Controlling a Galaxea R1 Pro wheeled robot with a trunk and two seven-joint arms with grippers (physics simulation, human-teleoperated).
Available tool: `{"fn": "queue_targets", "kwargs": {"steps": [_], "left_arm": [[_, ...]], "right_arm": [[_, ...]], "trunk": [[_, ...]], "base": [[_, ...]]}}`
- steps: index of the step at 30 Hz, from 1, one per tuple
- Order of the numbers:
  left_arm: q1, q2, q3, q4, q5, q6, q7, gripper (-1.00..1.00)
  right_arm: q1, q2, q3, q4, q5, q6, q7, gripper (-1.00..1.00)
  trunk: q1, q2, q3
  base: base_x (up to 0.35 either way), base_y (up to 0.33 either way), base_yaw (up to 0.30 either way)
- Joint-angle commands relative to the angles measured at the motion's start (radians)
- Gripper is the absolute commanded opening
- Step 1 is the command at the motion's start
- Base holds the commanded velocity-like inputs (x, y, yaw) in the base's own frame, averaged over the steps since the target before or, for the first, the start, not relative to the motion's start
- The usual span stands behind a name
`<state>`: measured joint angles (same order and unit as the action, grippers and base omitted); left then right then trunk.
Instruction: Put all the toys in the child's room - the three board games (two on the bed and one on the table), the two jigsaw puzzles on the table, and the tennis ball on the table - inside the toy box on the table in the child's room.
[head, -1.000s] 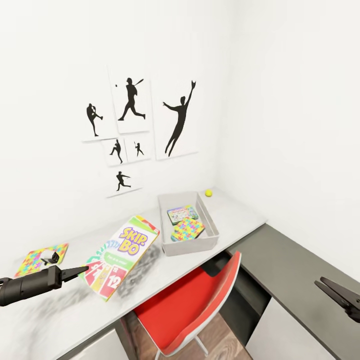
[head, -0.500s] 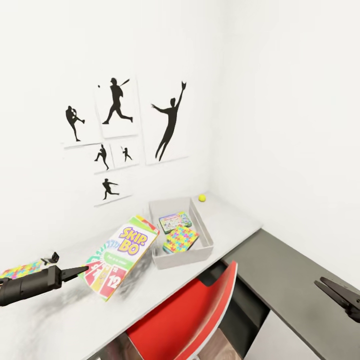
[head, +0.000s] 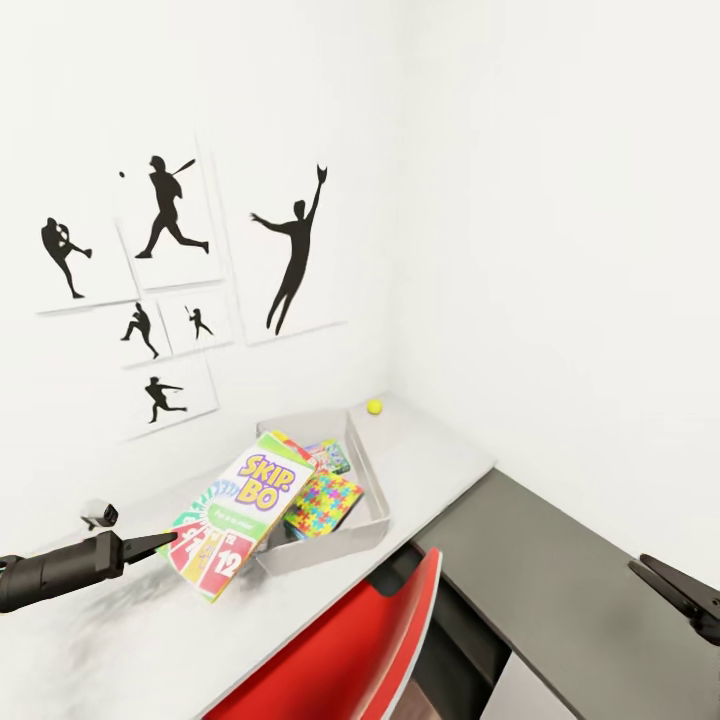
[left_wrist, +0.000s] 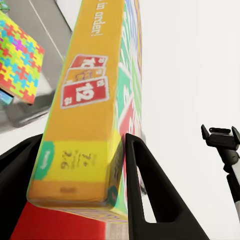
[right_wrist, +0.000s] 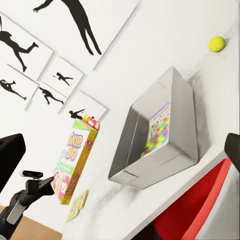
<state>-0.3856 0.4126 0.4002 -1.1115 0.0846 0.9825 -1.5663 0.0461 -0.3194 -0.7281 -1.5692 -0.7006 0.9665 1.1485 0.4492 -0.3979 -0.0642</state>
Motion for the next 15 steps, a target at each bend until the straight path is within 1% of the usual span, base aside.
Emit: {"fn": "queue_targets", "kwargs": {"steps": [1, 2, 5, 15], "left_arm": [[-0.001, 0.0, 0.0, -0.001, 0.001, 0.01, -0.004, -1.0], [-0.001, 0.0, 0.0, -0.001, 0.001, 0.01, -0.004, -1.0], [-0.001, 0.0, 0.0, -0.001, 0.001, 0.01, -0.004, -1.0], [-0.001, 0.0, 0.001, -0.001, 0.002, 0.01, -0.004, -1.0]], "right_arm": [[0.0, 0.0, 0.0, 0.0, -0.002, 0.005, 0.001, 1.0], [0.0, 0.0, 0.0, 0.0, -0.002, 0.005, 0.001, 1.0], [0.0, 0.0, 0.001, 0.0, -0.002, 0.005, 0.001, 1.0], [0.0, 0.0, 0.002, 0.0, -0.002, 0.003, 0.001, 1.0]], "trunk": [[0.001, -0.002, -0.002], [0.001, -0.002, -0.002], [0.001, -0.002, -0.002], [0.001, -0.002, -0.002]], "base": [[0.118, -0.225, -0.01], [0.108, -0.192, -0.006], [0.022, -0.041, -0.001], [0.003, -0.005, 0.0]]}}
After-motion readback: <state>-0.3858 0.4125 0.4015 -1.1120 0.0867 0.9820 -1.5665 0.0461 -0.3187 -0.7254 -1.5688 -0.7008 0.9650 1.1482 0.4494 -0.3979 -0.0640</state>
